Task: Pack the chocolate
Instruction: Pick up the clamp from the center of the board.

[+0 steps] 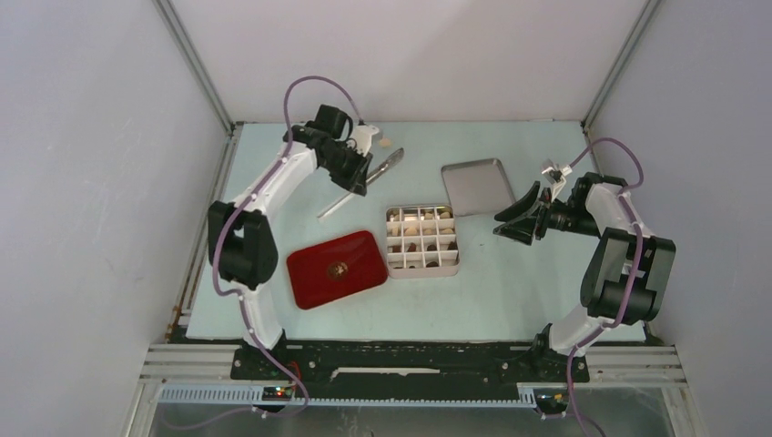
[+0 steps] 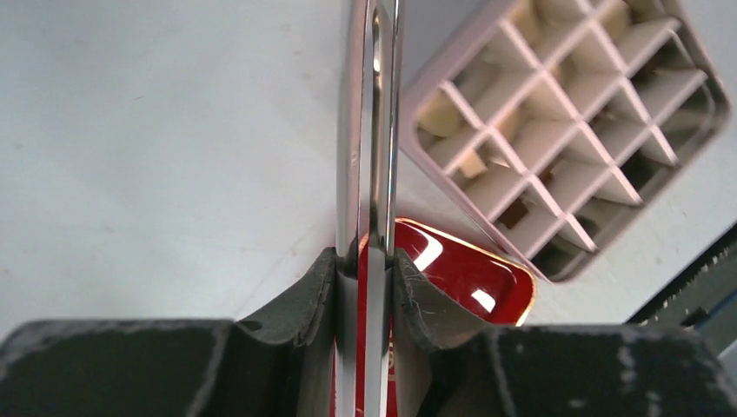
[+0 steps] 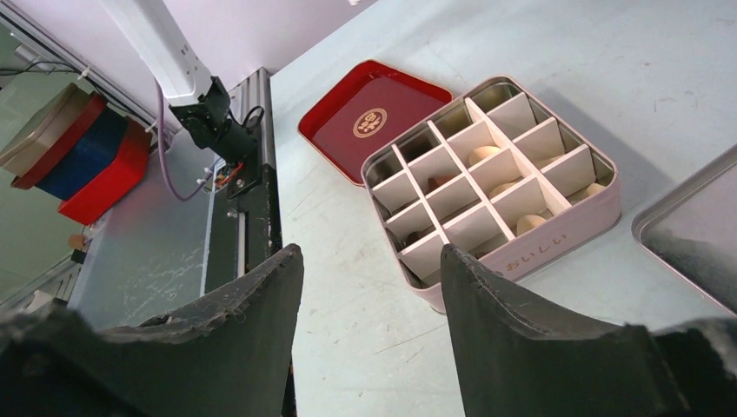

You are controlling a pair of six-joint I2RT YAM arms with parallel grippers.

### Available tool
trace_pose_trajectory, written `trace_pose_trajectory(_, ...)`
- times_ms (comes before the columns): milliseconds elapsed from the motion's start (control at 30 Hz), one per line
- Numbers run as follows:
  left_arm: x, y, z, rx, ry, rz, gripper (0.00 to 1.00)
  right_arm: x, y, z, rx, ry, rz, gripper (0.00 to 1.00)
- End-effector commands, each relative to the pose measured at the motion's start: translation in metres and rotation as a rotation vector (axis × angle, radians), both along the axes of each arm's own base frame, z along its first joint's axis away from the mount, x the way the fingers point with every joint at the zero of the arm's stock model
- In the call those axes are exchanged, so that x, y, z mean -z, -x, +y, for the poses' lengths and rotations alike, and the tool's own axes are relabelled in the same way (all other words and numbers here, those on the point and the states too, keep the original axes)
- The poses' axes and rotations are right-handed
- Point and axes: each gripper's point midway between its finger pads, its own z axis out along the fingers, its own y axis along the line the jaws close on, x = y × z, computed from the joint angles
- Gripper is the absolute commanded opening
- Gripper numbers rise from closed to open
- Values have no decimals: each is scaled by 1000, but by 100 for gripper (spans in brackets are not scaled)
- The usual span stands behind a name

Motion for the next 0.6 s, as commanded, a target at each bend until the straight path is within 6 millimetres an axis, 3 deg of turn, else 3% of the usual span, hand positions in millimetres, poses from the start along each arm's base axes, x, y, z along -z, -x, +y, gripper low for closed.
trace_pose_trajectory(0,4,-34,15,-135,-32,21,29,-37,-9,2,73,-122,-66,62)
trace_pose_trajectory(267,14,-87,25,-241,-45,9,41,-37,-8,1,74,-116,-66,62)
trace_pose_trajectory(567,40,-112,34,-295,-55,41,46,-33,-10,0,74,-117,-50,62)
